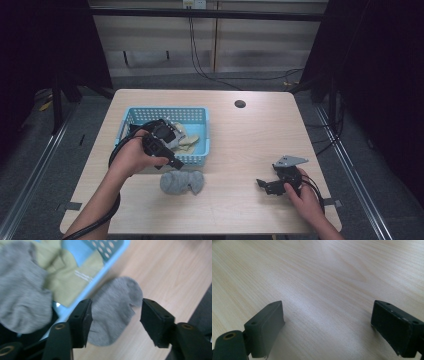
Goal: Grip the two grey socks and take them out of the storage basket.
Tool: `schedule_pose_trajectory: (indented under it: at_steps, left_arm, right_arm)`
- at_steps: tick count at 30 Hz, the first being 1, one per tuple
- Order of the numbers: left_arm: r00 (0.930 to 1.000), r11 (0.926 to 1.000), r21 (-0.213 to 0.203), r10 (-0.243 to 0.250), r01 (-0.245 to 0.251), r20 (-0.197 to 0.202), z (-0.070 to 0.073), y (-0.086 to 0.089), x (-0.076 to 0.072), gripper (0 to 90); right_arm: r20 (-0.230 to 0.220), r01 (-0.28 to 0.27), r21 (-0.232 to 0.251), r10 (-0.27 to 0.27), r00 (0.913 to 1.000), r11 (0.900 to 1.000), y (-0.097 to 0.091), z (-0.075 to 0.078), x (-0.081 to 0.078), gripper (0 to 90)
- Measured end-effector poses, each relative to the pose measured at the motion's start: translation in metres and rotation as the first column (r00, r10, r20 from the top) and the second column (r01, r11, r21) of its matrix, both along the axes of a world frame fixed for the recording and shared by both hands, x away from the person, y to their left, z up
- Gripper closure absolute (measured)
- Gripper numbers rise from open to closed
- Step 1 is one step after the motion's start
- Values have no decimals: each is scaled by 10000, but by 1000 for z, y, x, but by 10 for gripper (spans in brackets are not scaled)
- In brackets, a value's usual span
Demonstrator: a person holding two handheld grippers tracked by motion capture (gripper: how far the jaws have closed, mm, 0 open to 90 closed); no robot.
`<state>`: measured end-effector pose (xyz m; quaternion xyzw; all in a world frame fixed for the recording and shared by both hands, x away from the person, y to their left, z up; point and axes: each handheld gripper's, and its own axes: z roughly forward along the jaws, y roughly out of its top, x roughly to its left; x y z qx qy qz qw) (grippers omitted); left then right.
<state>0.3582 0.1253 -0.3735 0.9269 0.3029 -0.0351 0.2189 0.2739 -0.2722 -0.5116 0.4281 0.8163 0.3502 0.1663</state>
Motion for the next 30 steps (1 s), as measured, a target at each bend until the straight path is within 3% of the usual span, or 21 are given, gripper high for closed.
schedule_pose_trajectory:
  at_steps: [4,9,14,19,22,23,24,30]
  left_arm:
    - [9992,9998,5,178,-178,344,8,3,8,355]
    - [9927,9949,25,1008,-1012,662,10,14,30,327]
    - [9857,9881,26,1533,-1538,699,2,21,45,314]
    - [9717,9756,-47,2191,-2195,884,-9,26,63,303]
    - [9676,9708,-105,2397,-2396,794,-15,26,69,302]
    - [9694,9726,-52,2323,-2326,799,-17,26,70,301]
    - [9663,9694,-67,2452,-2455,778,-20,25,71,300]
    - [9649,9675,-16,2524,-2529,723,-31,25,77,290]
  right_arm:
    - [-5,2,-2,-2,10000,10000,0,0,0,105]
    - [-3,1,1,-1,10000,10000,0,0,0,105]
    - [-6,4,-1,-4,10000,10000,0,0,0,105]
    - [2,-2,-1,2,10000,10000,0,0,0,105]
    - [28,-24,0,24,10000,10000,0,0,0,105]
    - [-7,3,2,-3,10000,10000,0,0,0,105]
    - [15,-22,5,22,10000,10000,0,0,0,105]
    - [34,-33,0,33,10000,10000,0,0,0,105]
